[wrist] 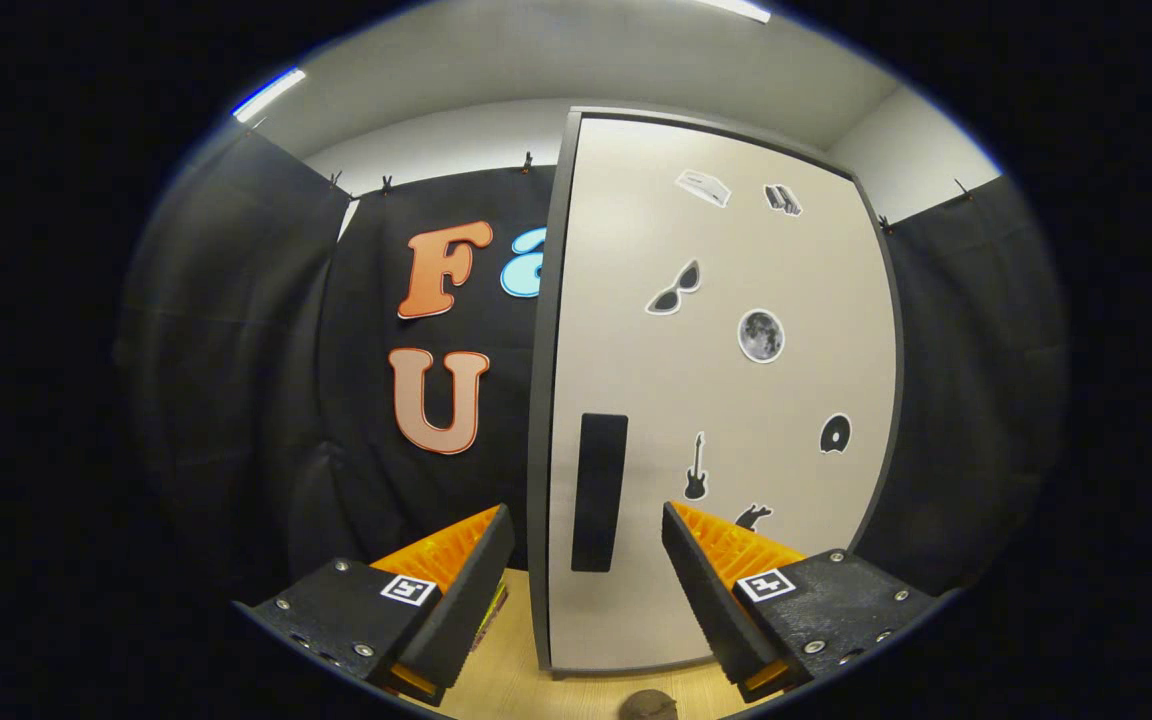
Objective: Open the shoe cabinet door, grab the shoes and put them into the shoe cabinet, then close the shoe cabinet door.
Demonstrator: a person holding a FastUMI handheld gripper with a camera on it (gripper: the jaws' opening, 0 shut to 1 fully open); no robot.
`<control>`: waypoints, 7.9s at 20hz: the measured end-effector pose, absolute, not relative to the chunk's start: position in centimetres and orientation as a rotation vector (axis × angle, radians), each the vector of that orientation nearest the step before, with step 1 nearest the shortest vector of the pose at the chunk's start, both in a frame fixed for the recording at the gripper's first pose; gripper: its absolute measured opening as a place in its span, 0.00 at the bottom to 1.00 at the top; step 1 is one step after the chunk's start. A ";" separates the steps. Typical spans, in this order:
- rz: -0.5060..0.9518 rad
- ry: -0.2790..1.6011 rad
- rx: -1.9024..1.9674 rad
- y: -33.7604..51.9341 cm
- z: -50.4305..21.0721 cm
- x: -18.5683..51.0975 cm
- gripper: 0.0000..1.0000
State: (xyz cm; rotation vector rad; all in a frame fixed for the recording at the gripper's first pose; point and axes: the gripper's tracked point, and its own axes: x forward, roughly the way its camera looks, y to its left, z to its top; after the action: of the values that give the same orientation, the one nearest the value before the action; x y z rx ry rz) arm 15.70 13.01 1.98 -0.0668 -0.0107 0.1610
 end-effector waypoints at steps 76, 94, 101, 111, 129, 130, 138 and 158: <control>-0.058 0.096 -0.013 3.3 0.6 14.0 0.31; -0.140 0.091 0.014 -1.0 0.5 13.4 0.31; -0.201 0.105 0.056 -3.5 0.4 13.3 0.27; -0.272 0.122 -0.014 -5.1 0.1 12.6 0.25; -0.274 0.148 -0.022 -0.9 -0.4 9.2 0.25; -0.266 0.155 -0.023 -0.2 -0.7 9.1 0.25; -0.158 0.224 0.008 6.9 -5.2 9.6 0.25; 0.112 0.671 0.095 19.9 -30.8 16.4 0.26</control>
State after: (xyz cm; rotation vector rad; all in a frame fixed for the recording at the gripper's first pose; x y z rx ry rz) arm 16.35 19.88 -30.76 0.0950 0.6712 0.1120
